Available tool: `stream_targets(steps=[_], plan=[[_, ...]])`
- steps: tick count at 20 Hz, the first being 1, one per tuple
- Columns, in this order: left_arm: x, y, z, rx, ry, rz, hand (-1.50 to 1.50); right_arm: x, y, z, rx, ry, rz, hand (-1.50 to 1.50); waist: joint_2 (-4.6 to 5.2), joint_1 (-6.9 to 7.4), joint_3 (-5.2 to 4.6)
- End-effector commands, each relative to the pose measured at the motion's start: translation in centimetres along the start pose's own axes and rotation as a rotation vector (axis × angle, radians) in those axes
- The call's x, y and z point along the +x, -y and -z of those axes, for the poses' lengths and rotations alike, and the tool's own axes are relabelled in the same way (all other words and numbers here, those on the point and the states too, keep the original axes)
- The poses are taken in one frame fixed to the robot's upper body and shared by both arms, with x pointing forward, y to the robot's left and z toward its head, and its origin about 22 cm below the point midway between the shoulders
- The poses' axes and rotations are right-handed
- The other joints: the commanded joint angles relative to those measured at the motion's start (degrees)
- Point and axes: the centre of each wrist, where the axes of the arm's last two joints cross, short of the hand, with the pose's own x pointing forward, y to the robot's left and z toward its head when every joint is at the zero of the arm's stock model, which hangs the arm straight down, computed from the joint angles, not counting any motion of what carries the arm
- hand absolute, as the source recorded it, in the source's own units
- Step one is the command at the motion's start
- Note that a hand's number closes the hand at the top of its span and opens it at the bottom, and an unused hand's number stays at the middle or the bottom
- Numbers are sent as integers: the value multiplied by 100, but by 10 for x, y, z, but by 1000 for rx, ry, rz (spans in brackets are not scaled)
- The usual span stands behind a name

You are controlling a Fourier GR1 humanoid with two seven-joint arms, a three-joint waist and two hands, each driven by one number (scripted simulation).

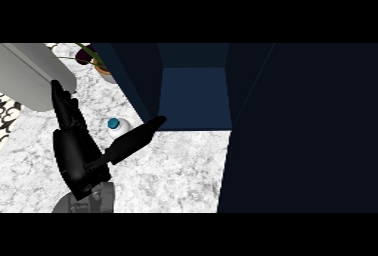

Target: Pick up the bottled water, place it into the cabinet and close the cabinet

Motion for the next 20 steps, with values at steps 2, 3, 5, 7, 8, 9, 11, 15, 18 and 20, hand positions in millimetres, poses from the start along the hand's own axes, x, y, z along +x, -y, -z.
stream_targets(steps=[2,3,5,7,8,9,11,15,18,20], plan=[[-20,-2,16,20,-24,14,-150,8,1,-6,-45,45,-78,-150,0,32,5],[-35,-10,21,51,-24,32,-150,20,-8,-4,-50,56,-75,-150,1,20,-7],[-46,-9,15,44,-47,30,-150,30,3,-10,-42,57,-76,-150,2,17,-3],[-54,-1,27,44,-61,45,-150,40,2,-16,-25,61,-81,-150,3,-44,-9],[-57,-16,12,24,-63,37,-150,26,-7,-11,-43,49,-83,-150,-13,19,-3],[-69,-14,14,24,-58,50,-150,28,1,-18,-17,52,-83,-150,-7,-22,-1],[-71,12,18,10,-80,36,-150,26,3,-11,-34,55,-81,-150,6,-15,2],[-101,-5,29,4,-72,44,-150,22,-1,0,-28,55,-77,-150,14,14,-7],[-113,-3,28,-11,-90,23,-150,30,2,-17,-26,63,-69,-150,-1,-12,0],[-126,-7,16,-22,-104,25,-150,38,0,-18,-43,57,-86,-150,-9,-29,-9]])
